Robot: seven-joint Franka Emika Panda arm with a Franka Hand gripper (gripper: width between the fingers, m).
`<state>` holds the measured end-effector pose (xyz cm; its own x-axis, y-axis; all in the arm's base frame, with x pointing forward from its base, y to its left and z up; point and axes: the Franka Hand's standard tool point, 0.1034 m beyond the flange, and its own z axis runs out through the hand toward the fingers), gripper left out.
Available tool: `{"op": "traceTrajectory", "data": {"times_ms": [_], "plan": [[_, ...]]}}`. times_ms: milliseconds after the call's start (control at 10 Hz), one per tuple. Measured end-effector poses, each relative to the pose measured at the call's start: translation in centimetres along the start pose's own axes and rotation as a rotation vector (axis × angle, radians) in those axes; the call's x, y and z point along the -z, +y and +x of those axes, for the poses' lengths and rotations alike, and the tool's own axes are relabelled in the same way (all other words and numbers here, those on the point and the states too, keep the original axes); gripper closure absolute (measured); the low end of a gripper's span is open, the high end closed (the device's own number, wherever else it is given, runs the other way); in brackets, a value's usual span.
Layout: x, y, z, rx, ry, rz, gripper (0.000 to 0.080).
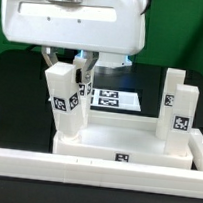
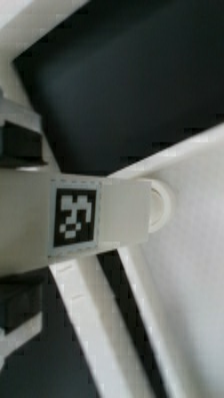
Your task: Assemble desk
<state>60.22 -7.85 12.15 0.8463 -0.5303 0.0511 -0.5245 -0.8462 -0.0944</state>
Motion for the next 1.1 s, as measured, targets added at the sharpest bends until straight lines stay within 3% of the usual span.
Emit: {"op": "traceTrajectory", "data": {"times_ms": [700, 1100], "plan": [[-0.6, -1.1, -1.0, -0.710, -0.019, 0.049, 0.0509], [-0.6, -1.5, -1.2, -0.802, -0.025, 0.053, 0.0500]]}}
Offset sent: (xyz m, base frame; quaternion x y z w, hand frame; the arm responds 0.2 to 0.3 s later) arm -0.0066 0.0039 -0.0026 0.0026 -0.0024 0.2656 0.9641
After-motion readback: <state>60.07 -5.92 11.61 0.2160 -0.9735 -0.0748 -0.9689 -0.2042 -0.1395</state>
